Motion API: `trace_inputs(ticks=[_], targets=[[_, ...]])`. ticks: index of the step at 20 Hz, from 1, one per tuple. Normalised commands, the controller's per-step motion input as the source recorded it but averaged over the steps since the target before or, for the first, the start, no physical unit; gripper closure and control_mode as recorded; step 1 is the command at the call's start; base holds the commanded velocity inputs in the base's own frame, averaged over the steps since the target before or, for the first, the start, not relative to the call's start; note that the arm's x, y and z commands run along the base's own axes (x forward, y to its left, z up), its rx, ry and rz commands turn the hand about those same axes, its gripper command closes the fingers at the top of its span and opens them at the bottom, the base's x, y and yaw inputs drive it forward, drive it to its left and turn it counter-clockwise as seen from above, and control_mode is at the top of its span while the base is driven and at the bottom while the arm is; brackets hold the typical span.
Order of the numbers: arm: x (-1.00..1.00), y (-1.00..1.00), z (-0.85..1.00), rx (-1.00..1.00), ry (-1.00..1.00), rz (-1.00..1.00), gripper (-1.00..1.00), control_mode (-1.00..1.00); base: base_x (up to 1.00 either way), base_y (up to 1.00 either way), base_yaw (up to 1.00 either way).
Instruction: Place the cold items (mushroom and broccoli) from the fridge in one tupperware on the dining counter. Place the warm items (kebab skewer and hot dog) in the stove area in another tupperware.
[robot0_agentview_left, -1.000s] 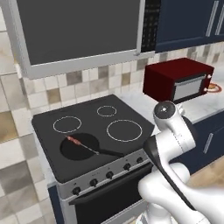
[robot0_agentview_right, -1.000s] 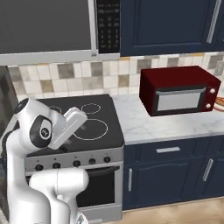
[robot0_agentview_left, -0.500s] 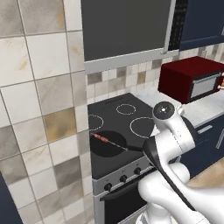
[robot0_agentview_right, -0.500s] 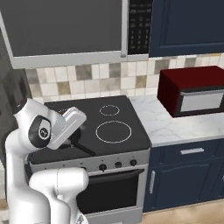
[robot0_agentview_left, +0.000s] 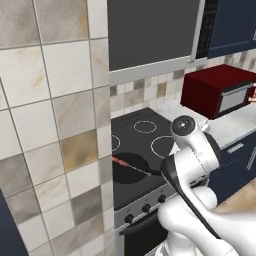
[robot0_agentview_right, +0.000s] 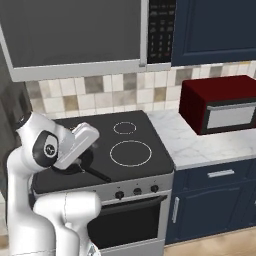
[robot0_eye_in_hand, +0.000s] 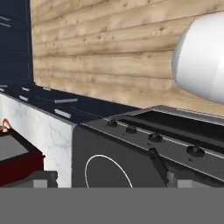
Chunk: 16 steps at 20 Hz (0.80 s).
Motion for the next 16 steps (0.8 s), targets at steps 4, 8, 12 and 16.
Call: trace_inputs(ticks=[4, 8, 12, 16], targets=[[0.03, -0.01, 0.09, 0.34, 0.00, -0.03, -1.00, -1.00, 0.00, 0.00, 0.00], [0.00, -0.18, 0.07, 0.52, 0.08, 0.03, -1.00, -1.00, 0.00, 0.00, 0.00], [-0.05, 0.06, 0.04, 0.25, 0.13, 0.17, -1.00, -1.00, 0.00, 0.00, 0.00], [-0.26, 0.72, 0.00, -0.06, 0.11, 0.36, -1.00, -1.00, 0.00, 0.00, 0.00]])
